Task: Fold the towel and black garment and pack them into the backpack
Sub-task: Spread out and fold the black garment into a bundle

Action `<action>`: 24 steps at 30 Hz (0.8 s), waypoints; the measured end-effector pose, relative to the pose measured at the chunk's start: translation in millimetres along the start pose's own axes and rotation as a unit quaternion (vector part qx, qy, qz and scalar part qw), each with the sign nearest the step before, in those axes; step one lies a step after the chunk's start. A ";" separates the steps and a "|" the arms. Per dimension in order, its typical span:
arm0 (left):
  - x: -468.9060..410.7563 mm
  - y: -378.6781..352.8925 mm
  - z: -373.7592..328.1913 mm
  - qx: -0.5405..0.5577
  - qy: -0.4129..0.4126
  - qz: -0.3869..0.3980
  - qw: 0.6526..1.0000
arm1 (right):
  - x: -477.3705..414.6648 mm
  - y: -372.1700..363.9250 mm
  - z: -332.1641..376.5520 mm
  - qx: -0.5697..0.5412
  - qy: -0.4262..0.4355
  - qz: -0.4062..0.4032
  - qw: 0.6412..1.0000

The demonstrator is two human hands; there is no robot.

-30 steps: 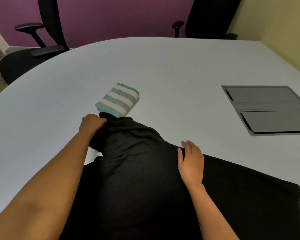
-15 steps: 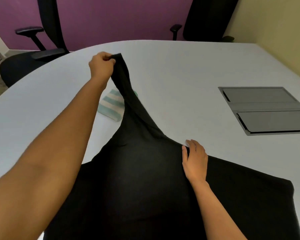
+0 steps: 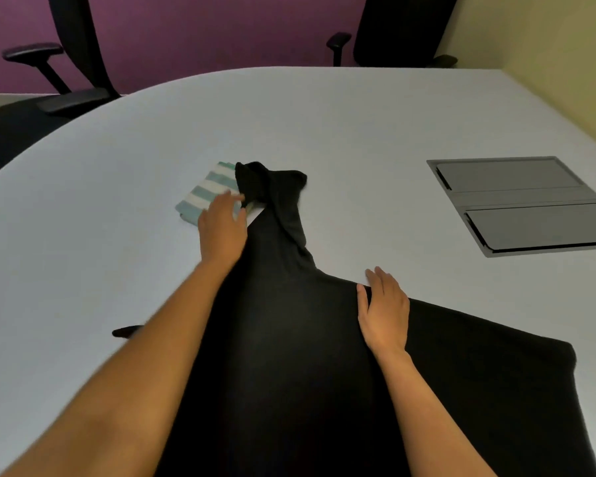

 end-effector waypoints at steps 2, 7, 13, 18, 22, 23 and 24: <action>53.6 -9.4 -1.7 -0.047 -0.041 0.011 0.998 | 4.9 1.3 2.0 0.008 0.004 0.008 1.000; 151.5 -35.2 2.5 -0.193 -0.083 0.089 0.974 | 32.0 14.2 0.1 0.041 0.012 0.007 0.999; 170.6 -42.0 49.8 -0.287 -0.024 0.166 0.943 | 89.2 51.8 -52.8 0.057 -0.108 -0.065 0.990; 174.5 -39.4 55.1 -0.296 0.001 0.175 0.939 | 93.4 40.7 -70.6 0.096 -0.131 0.014 0.987; 174.8 -38.8 54.0 -0.299 0.008 0.189 0.935 | 81.7 39.2 -72.3 0.095 -0.127 0.044 0.986; 173.5 -38.1 53.5 -0.295 0.012 0.194 0.936 | 80.9 40.1 -72.0 0.089 -0.126 0.041 0.987; 170.3 -37.0 50.4 -0.290 0.015 0.195 0.937 | 80.1 43.6 -71.6 0.080 -0.126 0.027 0.988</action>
Point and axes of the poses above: each hand's wrist, its own x-axis away from the middle knuckle, its own y-axis out of the back of the hand, z = x × y, the point moved 8 cm from there along -x, towards the middle knuckle, and after that the axes turned 15 degrees about -x, right-handed, at the moved point
